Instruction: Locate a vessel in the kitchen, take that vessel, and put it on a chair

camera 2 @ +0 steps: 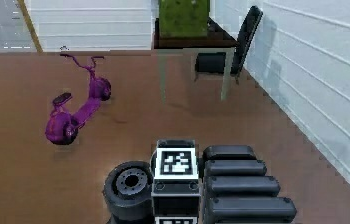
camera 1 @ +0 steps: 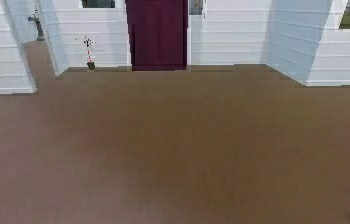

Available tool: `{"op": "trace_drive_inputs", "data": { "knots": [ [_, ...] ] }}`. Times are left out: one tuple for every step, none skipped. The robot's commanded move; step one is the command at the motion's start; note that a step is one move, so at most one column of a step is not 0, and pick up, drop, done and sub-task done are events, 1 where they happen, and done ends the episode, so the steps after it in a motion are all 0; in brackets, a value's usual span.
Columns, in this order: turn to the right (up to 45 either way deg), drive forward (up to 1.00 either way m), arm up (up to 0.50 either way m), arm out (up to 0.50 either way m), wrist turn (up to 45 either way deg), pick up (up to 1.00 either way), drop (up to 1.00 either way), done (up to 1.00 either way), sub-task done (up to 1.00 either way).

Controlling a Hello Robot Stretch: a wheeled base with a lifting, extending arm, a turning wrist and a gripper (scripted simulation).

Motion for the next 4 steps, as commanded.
{"op": "trace_drive_inputs", "data": {
  "knots": [
    [-36.0,0.0,0.0,0.0,0.0,0.0,0.0,0.0,0.0],
    [0.0,0.5,0.0,0.0,0.0,0.0,0.0,0.0,0.0],
    [-45.0,0.0,0.0,0.0,0.0,0.0,0.0,0.0,0.0],
    [-45.0,0.0,0.0,0.0,0.0,0.0,0.0,0.0,0.0]
  ]
}}
